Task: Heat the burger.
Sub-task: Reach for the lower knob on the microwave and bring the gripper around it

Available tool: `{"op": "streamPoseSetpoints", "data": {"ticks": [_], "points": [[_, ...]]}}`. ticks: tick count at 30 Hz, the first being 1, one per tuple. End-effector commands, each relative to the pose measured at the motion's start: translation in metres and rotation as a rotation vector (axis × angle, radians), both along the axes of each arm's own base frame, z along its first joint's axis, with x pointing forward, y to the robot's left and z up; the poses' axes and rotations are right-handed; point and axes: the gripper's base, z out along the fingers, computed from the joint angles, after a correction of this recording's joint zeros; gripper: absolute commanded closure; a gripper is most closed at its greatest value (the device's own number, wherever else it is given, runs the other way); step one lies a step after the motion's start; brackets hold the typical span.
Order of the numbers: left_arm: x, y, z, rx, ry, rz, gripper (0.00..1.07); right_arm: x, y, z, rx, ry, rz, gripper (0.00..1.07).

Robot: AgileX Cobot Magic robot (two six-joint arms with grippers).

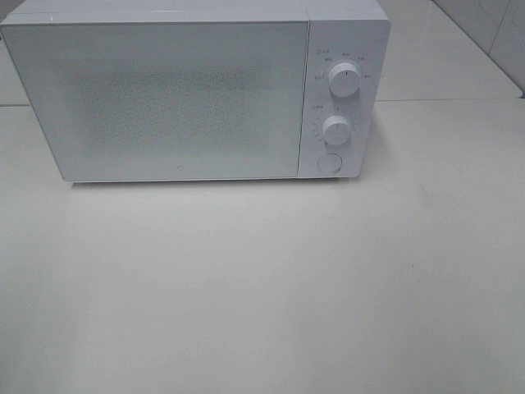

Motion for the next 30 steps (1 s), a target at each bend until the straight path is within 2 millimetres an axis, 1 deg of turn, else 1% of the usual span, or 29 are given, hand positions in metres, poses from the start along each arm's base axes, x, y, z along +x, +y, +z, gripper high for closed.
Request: {"op": "streamPoseSetpoints", "data": {"ticks": [1, 3, 4, 6, 8, 23, 27, 28, 30], "points": [[-0.018, -0.001, 0.002, -0.001, -0.118, -0.002, 0.06, -0.003, 0.000, -0.002, -0.006, -0.021, 0.000, 0.31], [-0.022, -0.001, 0.002, 0.000, -0.143, -0.002, 0.06, -0.003, 0.000, -0.002, -0.006, -0.021, 0.000, 0.31], [-0.029, -0.001, 0.002, 0.002, -0.189, -0.002, 0.06, -0.003, 0.000, -0.002, -0.006, -0.021, 0.000, 0.31], [-0.031, -0.001, 0.002, 0.003, -0.205, -0.002, 0.06, -0.003, 0.000, -0.002, -0.006, -0.021, 0.000, 0.31], [-0.040, -0.002, 0.002, 0.005, -0.259, -0.002, 0.06, -0.003, 0.000, -0.002, -0.006, -0.021, 0.000, 0.31], [-0.040, -0.002, 0.002, 0.005, -0.257, -0.004, 0.06, -0.002, 0.000, -0.002, -0.003, -0.012, 0.004, 0.31], [-0.040, -0.002, 0.002, 0.006, -0.257, -0.003, 0.06, -0.001, 0.000, 0.004, -0.001, -0.034, 0.006, 0.31], [-0.040, -0.002, 0.002, 0.007, -0.257, -0.003, 0.06, 0.002, 0.001, 0.009, -0.001, -0.043, 0.007, 0.31], [-0.040, -0.002, 0.002, 0.007, -0.257, -0.003, 0.06, 0.004, 0.001, 0.012, -0.001, -0.050, 0.008, 0.31]]}}
